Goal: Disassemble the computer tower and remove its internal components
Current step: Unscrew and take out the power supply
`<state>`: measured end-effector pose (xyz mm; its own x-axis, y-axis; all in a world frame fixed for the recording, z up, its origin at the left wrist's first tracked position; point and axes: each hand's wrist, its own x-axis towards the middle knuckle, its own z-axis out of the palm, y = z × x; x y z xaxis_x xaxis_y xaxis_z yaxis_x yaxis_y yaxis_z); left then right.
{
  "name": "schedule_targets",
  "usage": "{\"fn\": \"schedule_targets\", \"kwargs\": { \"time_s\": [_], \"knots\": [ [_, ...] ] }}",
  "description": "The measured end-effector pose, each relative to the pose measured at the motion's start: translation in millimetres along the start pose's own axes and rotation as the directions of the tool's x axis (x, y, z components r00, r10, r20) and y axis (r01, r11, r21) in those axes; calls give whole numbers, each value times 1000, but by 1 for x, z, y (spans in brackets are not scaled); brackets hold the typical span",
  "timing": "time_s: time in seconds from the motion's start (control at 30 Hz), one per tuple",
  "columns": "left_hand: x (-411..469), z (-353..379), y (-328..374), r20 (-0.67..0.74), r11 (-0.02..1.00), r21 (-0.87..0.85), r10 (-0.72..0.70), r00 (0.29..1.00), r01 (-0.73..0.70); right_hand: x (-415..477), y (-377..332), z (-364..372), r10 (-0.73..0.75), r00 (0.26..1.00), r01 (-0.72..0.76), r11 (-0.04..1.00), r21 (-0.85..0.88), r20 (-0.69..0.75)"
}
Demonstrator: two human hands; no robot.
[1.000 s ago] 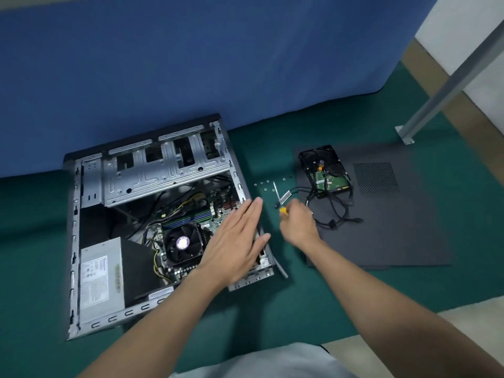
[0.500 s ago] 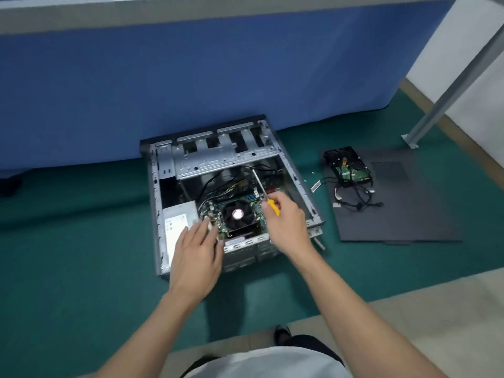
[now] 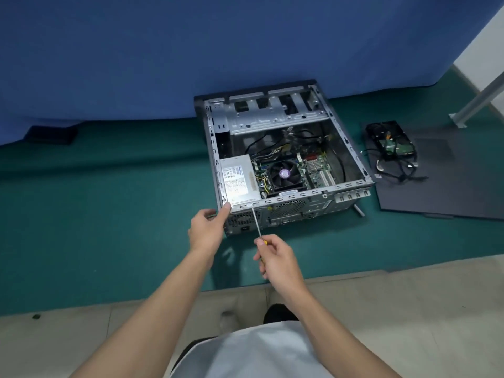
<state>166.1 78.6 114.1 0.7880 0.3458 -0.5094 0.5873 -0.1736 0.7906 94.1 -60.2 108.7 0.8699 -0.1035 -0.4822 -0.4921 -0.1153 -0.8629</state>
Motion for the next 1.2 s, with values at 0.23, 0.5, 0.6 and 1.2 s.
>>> {"fn": "schedule_targets", "kwargs": {
  "time_s": [0.23,0.5,0.6,1.2],
  "knots": [
    [2,8,-50,178,987,-20,-153,972,159,3,40,22,201,967,-213,975,62,158],
    [13,24,-70,211,885,-347,-249,945,311,19,53,44,350,899,-404,894,194,262],
    [23,29,-69,199,866,-394,-247,948,308,26,58,47,351,888,-445,820,360,299],
    [26,39,-69,173,806,-479,-302,938,348,35,84,51,279,811,-579,507,638,513]
  ]
}}
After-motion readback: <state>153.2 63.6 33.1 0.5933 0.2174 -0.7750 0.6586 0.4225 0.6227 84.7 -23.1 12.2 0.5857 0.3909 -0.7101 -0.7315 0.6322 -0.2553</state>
